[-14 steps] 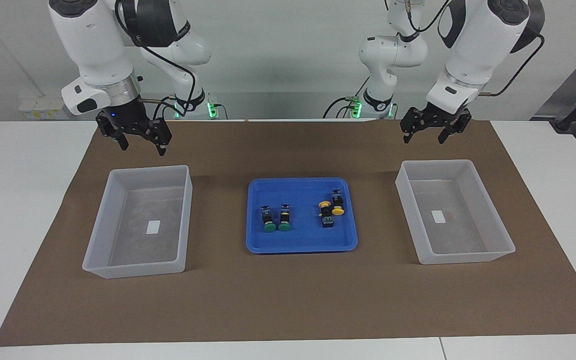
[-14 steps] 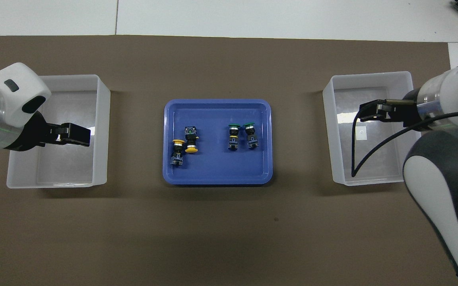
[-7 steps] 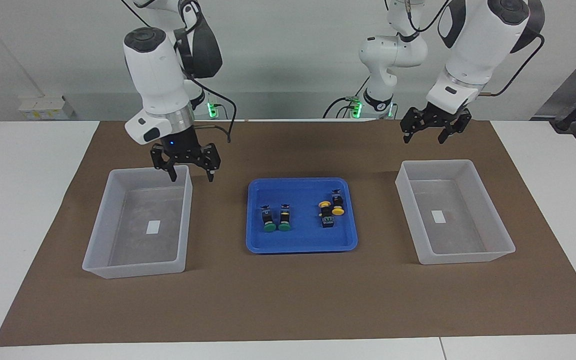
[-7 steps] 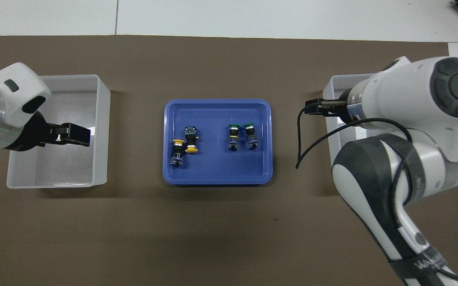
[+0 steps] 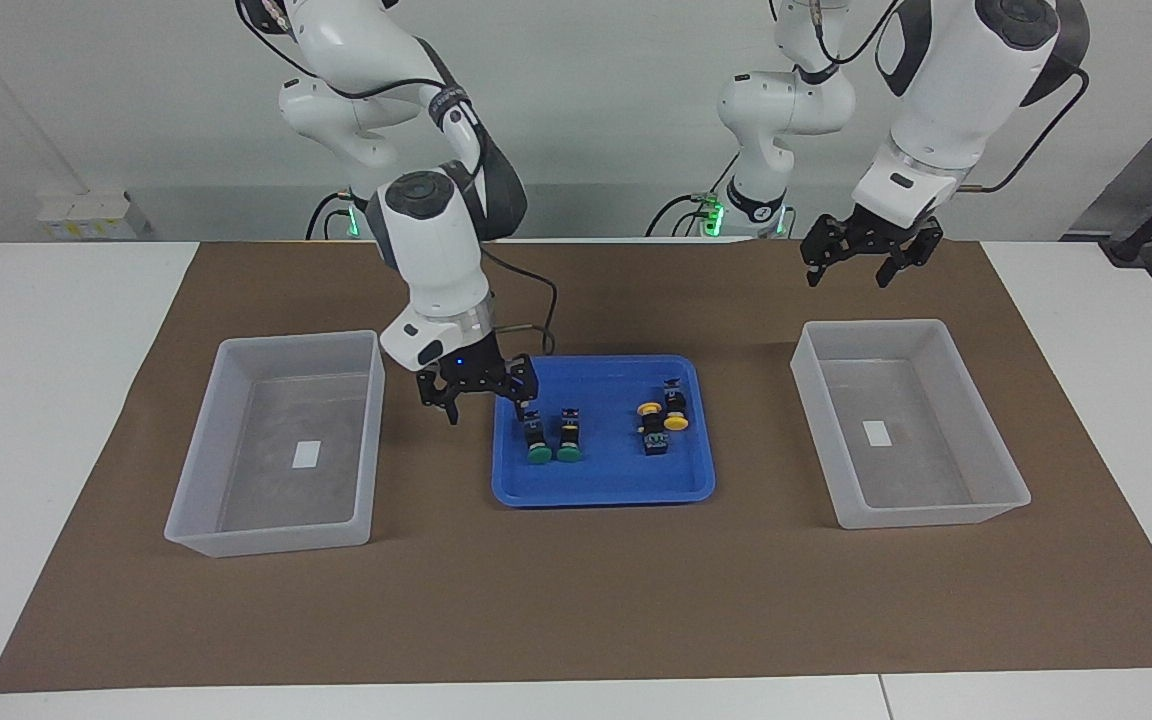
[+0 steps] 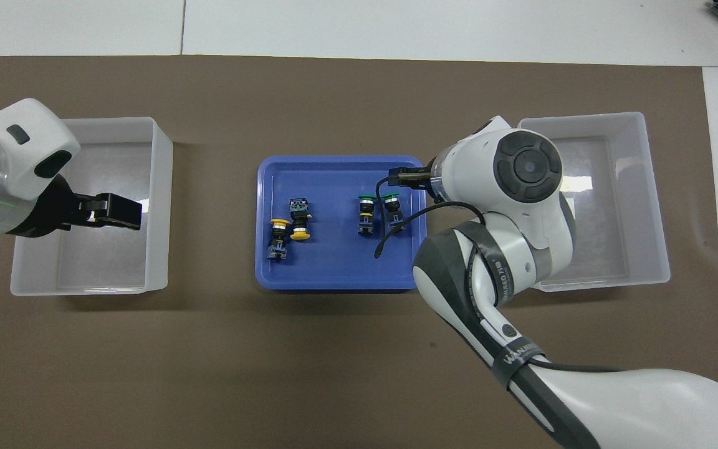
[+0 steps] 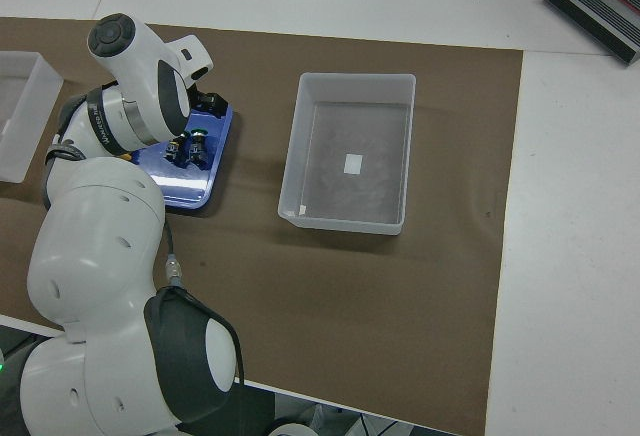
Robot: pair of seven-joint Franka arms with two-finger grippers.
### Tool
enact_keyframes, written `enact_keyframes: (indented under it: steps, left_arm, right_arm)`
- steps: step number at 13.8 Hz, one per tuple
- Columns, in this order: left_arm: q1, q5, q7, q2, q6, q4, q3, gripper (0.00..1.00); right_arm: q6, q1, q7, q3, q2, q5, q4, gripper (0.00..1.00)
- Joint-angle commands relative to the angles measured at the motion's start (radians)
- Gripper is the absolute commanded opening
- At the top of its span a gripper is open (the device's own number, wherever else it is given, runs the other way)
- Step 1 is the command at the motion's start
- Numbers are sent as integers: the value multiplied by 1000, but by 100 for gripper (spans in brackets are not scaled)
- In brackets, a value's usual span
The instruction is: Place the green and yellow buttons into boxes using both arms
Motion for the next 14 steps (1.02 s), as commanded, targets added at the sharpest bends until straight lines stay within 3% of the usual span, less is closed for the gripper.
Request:
enact_keyframes:
  steps: [1, 3, 6, 9, 13, 14]
  left_arm:
    - [16, -6, 11, -21, -9, -16, -6, 100]
    - [13, -6, 11, -38, 31, -61, -8, 100]
    - [-18, -9, 2, -110, 256, -258, -14, 100]
    - [-91, -12, -61, -70, 388, -323, -15, 100]
    - [-193, -12, -325, 77, 660, -329, -14, 100]
    - [-193, -12, -325, 100, 701, -331, -14, 100]
  right_arm:
    - [46, 13, 17, 0, 31, -1, 1, 100]
    - [73, 39, 17, 0, 58, -16, -10, 100]
    - [117, 50, 21, 0, 63, -59, -71, 100]
    - [126, 51, 9, 0, 64, -72, -106, 100]
    - [128, 51, 11, 0, 63, -89, -126, 61]
    - [129, 51, 14, 0, 66, -89, -126, 57]
